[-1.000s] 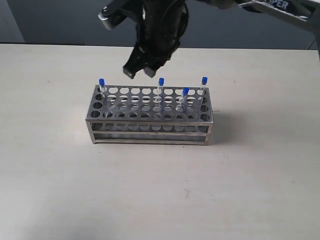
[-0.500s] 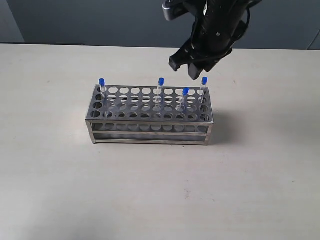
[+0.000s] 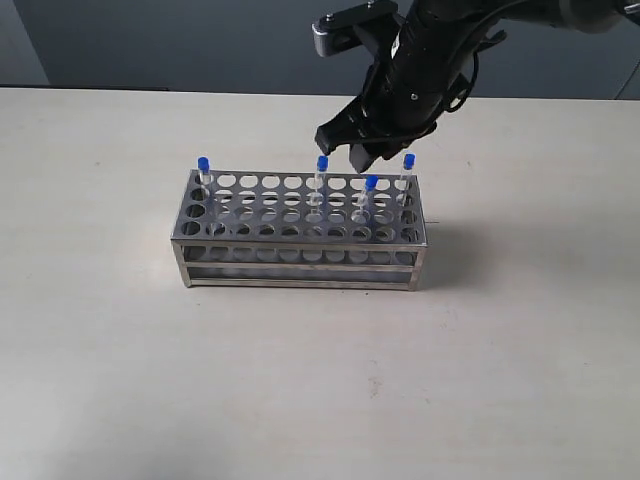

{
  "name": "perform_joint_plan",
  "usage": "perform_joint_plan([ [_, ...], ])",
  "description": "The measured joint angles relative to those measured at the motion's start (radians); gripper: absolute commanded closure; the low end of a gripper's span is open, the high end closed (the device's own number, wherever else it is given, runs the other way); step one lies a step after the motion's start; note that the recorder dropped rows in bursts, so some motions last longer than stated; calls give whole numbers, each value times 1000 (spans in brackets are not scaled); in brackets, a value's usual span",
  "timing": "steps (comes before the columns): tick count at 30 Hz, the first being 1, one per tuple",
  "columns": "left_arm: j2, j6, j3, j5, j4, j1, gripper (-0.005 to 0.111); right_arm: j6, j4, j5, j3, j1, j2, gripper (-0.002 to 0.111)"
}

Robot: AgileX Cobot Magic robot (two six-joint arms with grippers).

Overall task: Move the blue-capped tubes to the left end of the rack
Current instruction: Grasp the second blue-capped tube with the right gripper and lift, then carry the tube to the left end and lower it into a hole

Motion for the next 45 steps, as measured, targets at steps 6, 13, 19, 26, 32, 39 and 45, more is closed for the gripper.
perform_joint_plan([
  [6, 0, 0, 0, 0, 0, 0, 106, 0, 0, -11, 0, 0, 44, 70],
  [13, 0, 0, 0, 0, 0, 0, 106, 0, 0, -30, 0, 0, 75, 99],
  [19, 0, 0, 0, 0, 0, 0, 106, -3, 4, -42, 0, 0, 75, 109],
  [26, 0, 0, 0, 0, 0, 0, 106, -3, 1, -10, 0, 0, -26, 109],
  [32, 0, 0, 0, 0, 0, 0, 106, -5, 1, 11, 0, 0, -120, 109],
  [39, 0, 0, 0, 0, 0, 0, 106, -30, -1, 11, 0, 25, -194, 109],
  [45, 0, 0, 0, 0, 0, 0, 106, -158, 59, -49, -21, 108, -193, 109],
])
